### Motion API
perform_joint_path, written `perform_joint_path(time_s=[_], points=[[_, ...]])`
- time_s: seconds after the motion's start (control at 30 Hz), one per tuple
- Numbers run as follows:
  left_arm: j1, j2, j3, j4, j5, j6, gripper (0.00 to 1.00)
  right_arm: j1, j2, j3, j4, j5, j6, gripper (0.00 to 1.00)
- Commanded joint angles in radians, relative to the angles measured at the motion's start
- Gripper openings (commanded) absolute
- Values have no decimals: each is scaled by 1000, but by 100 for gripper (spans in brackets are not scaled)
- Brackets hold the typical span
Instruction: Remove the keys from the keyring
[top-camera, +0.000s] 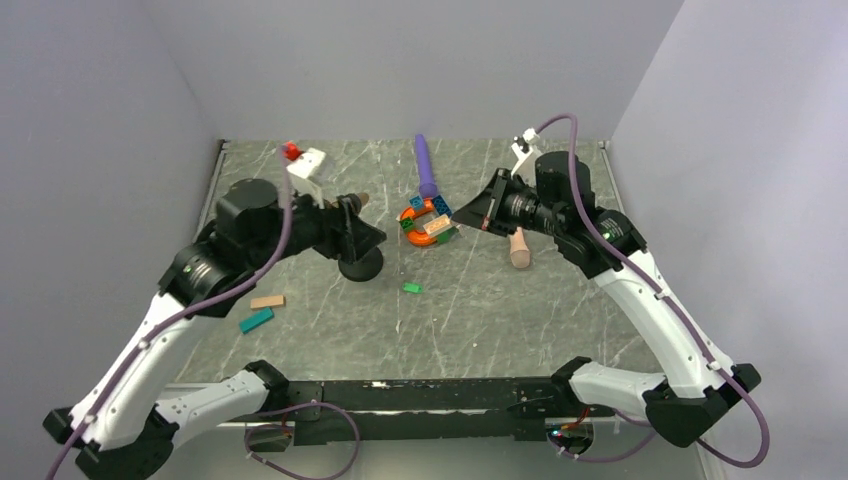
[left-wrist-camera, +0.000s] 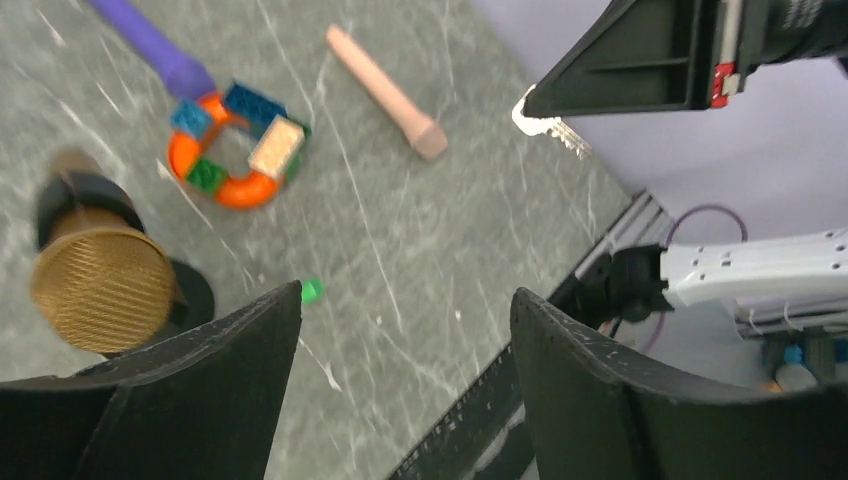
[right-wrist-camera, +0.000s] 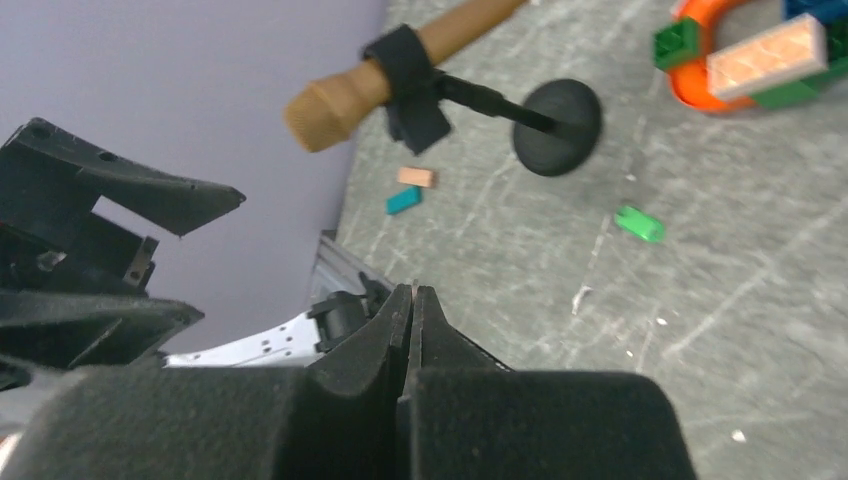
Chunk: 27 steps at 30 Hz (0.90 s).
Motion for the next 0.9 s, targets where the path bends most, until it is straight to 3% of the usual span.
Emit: perform_joint_path(time_s=[0.0, 0.17, 0.33, 0.63, 0.87], points=[[-52, 75, -10, -79, -15, 65, 85, -5, -16, -73, -23, 98, 33, 0], [-181, 239, 34, -138, -140, 80, 90, -6, -37, -163, -54, 119, 17, 0], [-272, 424, 67, -167, -247, 34, 82, -41, -105, -273, -88, 182, -4, 0], [-287, 671, -19, -152, -352, -115, 76, -92, -125, -325, -211, 199, -47, 0], [-235, 876, -64, -68, -411, -81, 65, -120, -102, -372, -178, 139, -81, 0]])
